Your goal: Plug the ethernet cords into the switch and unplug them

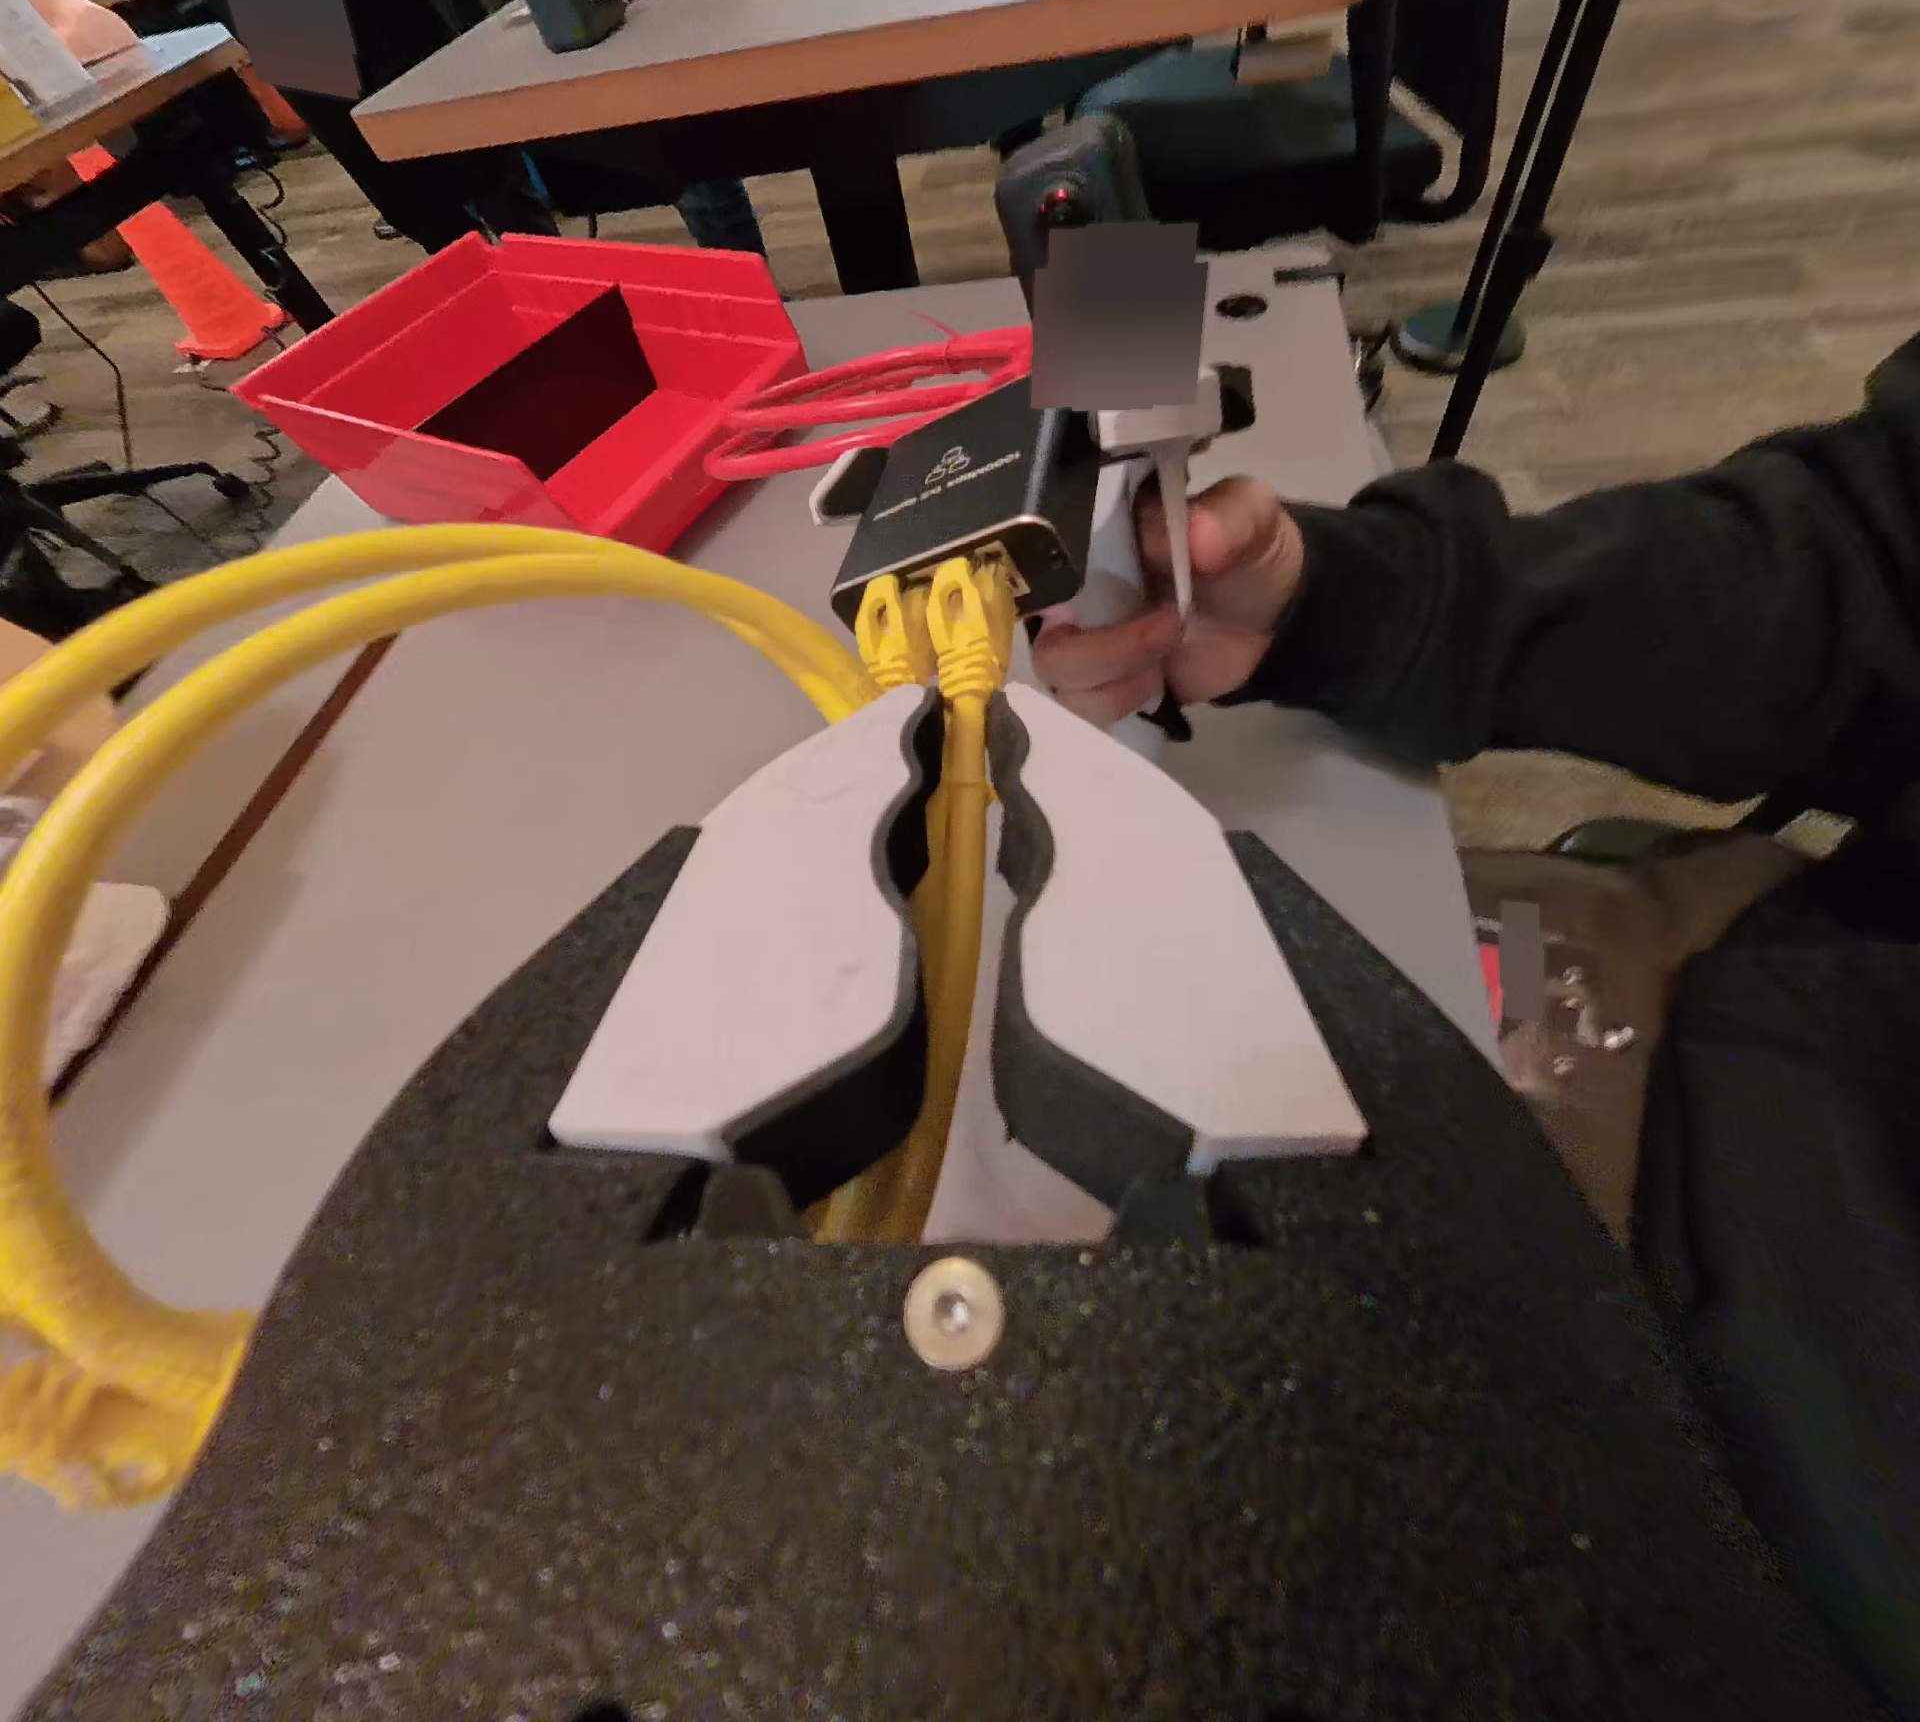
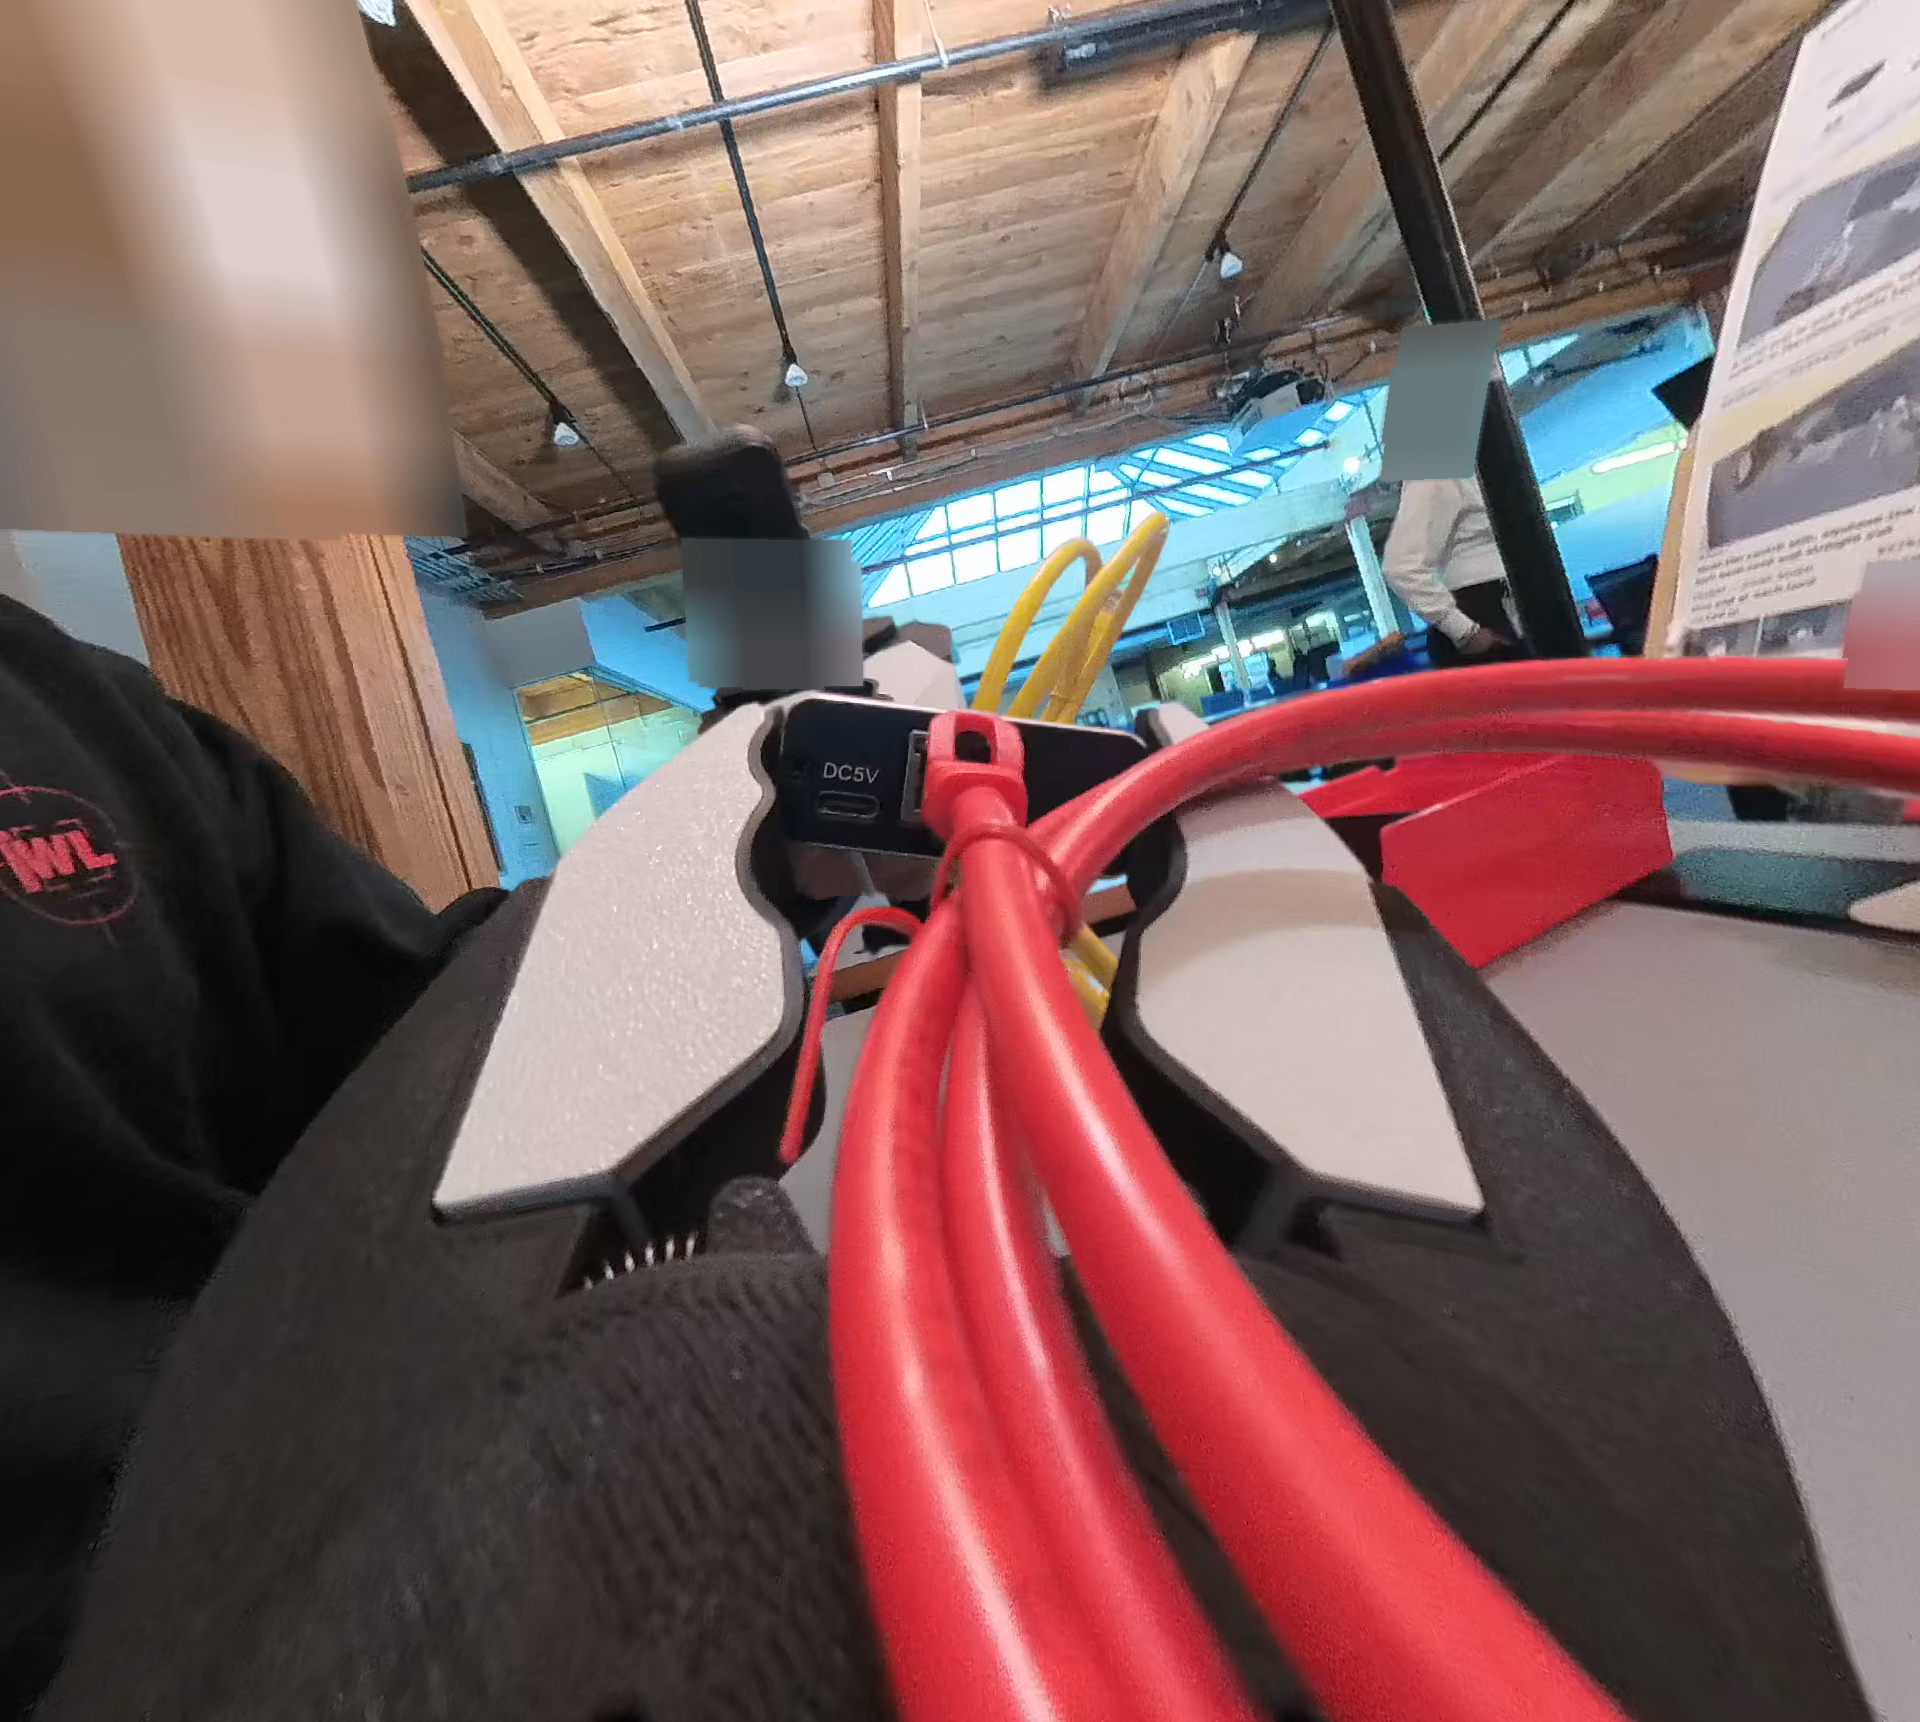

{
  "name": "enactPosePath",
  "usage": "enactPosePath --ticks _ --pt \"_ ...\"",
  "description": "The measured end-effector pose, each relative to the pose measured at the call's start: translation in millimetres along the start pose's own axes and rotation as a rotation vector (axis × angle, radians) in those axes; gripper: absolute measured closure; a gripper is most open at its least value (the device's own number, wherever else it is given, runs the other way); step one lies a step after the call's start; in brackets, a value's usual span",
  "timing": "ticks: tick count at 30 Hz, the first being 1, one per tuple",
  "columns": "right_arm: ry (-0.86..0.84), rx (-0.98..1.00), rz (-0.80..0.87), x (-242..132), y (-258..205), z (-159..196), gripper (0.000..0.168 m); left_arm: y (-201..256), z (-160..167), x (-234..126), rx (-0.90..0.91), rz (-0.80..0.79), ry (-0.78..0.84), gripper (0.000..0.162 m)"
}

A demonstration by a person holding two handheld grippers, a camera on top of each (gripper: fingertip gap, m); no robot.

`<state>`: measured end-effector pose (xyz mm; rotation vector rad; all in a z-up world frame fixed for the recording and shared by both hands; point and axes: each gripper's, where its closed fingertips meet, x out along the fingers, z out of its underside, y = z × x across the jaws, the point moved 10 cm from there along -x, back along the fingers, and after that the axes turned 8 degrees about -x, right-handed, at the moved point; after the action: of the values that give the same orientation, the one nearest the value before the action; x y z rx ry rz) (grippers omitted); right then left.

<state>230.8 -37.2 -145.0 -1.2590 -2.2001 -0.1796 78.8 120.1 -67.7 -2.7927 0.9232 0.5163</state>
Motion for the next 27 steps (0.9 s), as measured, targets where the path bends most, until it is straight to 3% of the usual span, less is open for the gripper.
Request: enactPosePath --ticks 5,11,27 --pt "0.045 -0.077 -0.007 -1.6 -4.4 -2.9 0.103 1.7 6.5 3.0 -0.195 0.046 0.08 0.154" --pt "0.06 -0.091 -0.006 -6.2 -3.0 -2.5 0.103 0.5 12.9 9.3 -0.285 0.078 0.108 0.154" --pt "0.045 -0.103 -0.006 -7.9 -3.2 0.3 0.102 4.1 5.4 8.3 -0.177 0.012 0.059 0.154"
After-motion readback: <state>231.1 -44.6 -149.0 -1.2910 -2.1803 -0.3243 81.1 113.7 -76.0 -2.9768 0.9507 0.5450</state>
